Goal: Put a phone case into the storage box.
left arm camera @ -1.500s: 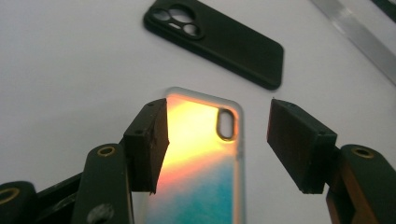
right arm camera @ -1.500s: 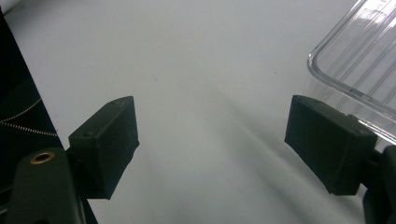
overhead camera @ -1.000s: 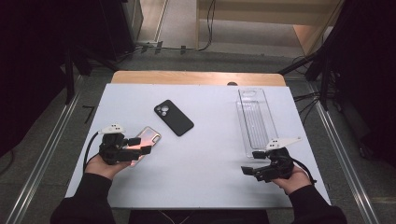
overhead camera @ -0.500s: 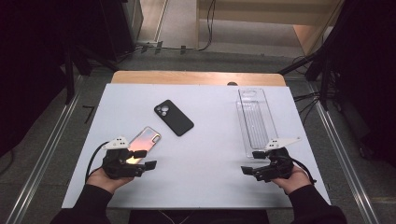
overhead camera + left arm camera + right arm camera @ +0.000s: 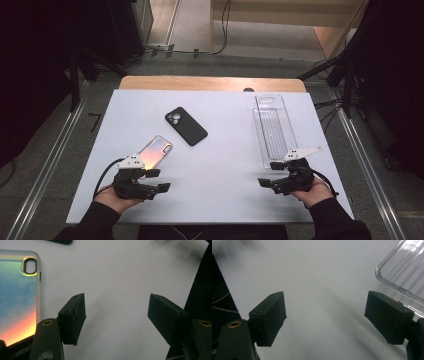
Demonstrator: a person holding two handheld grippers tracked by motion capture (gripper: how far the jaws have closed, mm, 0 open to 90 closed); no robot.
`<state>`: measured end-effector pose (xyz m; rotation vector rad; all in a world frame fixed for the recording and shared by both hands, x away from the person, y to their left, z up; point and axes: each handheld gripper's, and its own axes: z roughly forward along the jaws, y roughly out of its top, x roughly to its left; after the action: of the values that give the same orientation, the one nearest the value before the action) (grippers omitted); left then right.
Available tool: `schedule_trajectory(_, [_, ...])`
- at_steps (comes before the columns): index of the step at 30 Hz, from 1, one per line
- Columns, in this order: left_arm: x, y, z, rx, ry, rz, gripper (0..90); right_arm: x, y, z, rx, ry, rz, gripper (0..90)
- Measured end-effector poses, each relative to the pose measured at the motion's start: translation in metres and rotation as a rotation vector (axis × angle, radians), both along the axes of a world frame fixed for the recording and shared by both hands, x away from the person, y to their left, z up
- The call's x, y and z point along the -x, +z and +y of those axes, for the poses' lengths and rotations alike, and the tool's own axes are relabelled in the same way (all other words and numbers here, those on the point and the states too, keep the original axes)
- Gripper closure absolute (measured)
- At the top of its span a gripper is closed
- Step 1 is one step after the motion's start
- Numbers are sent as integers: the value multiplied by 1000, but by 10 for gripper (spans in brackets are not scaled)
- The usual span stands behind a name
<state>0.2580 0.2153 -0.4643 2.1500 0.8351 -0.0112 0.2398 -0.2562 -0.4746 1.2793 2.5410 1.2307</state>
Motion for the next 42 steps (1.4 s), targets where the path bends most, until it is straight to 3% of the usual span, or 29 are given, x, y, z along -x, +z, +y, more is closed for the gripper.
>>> schedule_trajectory(8, [-3,10,-1,41,25,-39,250,0,0,0,0,2,2,153])
schedule_trajectory(12, [-8,14,-2,21,38,-51,249,0,0,0,0,3,2,153])
schedule_trajectory(14, [-10,14,-2,31,49,-57,249,0,0,0,0,2,2,153])
schedule_trajectory(24, [-19,15,1,22,69,-46,211,0,1,0,-1,2,-2,153])
schedule_trajectory(28, [-27,15,3,-2,90,-36,127,0,1,-1,2,1,-1,153])
schedule_trajectory(30, [-31,15,5,-11,104,-22,0,0,1,-1,1,-3,-1,153])
schedule_trajectory(34, [-36,13,8,14,120,-13,0,0,2,-1,-7,0,-14,152])
schedule_trajectory(42, [-50,13,10,-24,133,-38,0,-1,1,-1,0,-2,-8,152])
